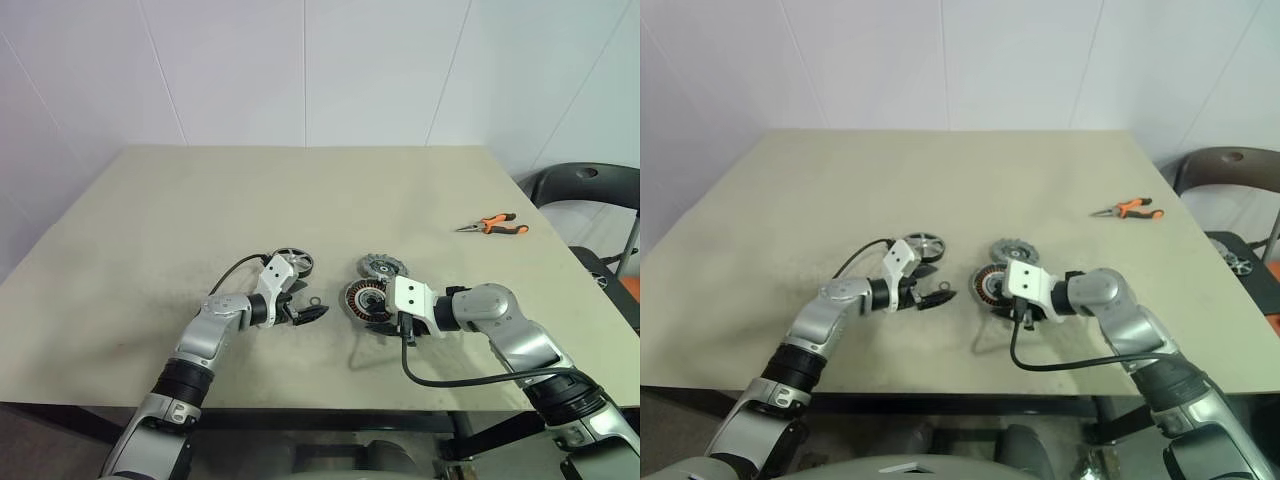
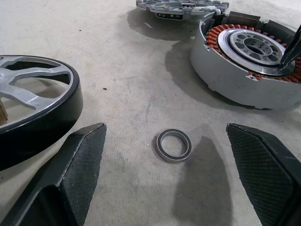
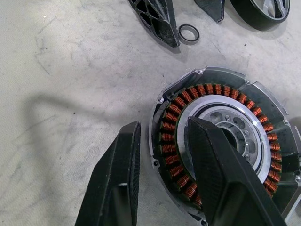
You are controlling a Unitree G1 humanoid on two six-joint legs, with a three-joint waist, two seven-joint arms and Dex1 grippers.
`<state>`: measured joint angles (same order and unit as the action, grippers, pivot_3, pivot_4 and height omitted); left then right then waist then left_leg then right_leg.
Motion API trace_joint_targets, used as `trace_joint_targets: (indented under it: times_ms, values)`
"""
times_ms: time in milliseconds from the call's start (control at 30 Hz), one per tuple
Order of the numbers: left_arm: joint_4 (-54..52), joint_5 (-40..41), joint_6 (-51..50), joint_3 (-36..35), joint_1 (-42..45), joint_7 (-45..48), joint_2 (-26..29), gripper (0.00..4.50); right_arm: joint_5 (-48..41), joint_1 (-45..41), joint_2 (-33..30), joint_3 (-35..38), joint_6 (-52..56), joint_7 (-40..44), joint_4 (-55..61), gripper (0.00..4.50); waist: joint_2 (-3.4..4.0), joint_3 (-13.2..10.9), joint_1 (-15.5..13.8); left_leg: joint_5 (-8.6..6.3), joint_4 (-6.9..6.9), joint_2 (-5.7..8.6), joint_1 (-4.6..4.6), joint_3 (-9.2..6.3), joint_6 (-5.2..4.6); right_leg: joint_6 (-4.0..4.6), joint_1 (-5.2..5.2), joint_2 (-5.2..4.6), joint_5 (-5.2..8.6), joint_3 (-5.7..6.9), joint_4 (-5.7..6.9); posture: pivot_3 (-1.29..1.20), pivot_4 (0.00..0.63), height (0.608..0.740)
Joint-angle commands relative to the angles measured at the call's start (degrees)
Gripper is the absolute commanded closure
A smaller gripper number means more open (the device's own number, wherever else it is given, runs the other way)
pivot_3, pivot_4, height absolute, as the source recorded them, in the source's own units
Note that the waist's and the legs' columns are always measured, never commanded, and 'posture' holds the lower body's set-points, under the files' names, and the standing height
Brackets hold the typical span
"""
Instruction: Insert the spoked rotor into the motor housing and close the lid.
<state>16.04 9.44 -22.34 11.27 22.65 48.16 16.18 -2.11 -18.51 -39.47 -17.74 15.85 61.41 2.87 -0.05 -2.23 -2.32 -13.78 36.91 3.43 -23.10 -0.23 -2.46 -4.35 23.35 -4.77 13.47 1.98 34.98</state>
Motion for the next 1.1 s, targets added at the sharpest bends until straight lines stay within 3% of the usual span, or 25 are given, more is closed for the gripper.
trace_joint_targets:
  times_ms: [33,133,167,233,367,1100]
  values:
    - [-0.6,0.0,-1.6,0.8,-0.8,-0.1,-0.1,0.15,1.9,0.0,-0.4,-0.9,0.7,-0.4,-2.2,2.82,0.0,0.0,0.0,0.0,0.0,0.0,0.0,0.0,0.0,0.0,0.0,0.0,0.0,0.0,0.0,0.0,0.0,0.74]
    - [-0.9,-0.2,-1.7,0.9,-0.7,-0.3,-0.2,0.15,2.0,0.2,-0.5,-0.8,0.6,-0.5,-2.1,2.82,0.0,0.0,0.0,0.0,0.01,0.0,0.0,0.0,0.0,0.0,0.0,0.0,0.0,0.0,0.0,0.0,0.0,0.74]
    - [-1.0,-0.1,-1.4,0.7,-0.7,-0.3,-0.3,0.33,2.0,0.3,-0.5,-0.8,0.5,-0.6,-2.1,2.82,0.0,0.0,0.0,0.0,0.01,0.0,0.0,0.0,0.0,0.0,-0.01,0.0,0.0,0.0,0.0,0.0,0.0,0.74]
    - [-1.1,0.0,-1.4,0.8,-0.6,-0.1,-0.2,0.77,2.0,0.3,-0.5,-0.7,0.5,-0.6,-2.2,2.82,0.0,0.0,0.0,0.0,0.02,0.0,0.0,0.0,0.0,0.0,-0.01,0.0,0.0,0.0,0.0,0.0,0.0,0.74]
    - [-1.7,-0.4,-3.3,1.0,-0.5,-1.0,0.2,2.06,2.1,0.4,-0.6,-0.6,0.4,-0.8,-2.3,2.82,0.0,0.0,-0.1,0.0,0.01,0.0,-0.02,0.0,0.0,0.0,0.01,0.0,0.0,0.0,0.0,0.0,0.0,0.74]
    - [-7.7,-0.6,-8.0,2.7,-1.2,-1.7,0.7,2.06,2.7,0.8,0.1,-0.7,0.4,-2.0,-2.1,2.82,0.0,0.0,-0.1,0.0,0.01,0.0,-0.07,0.0,0.0,0.0,0.02,-0.01,0.0,0.0,-0.05,0.0,0.0,0.74]
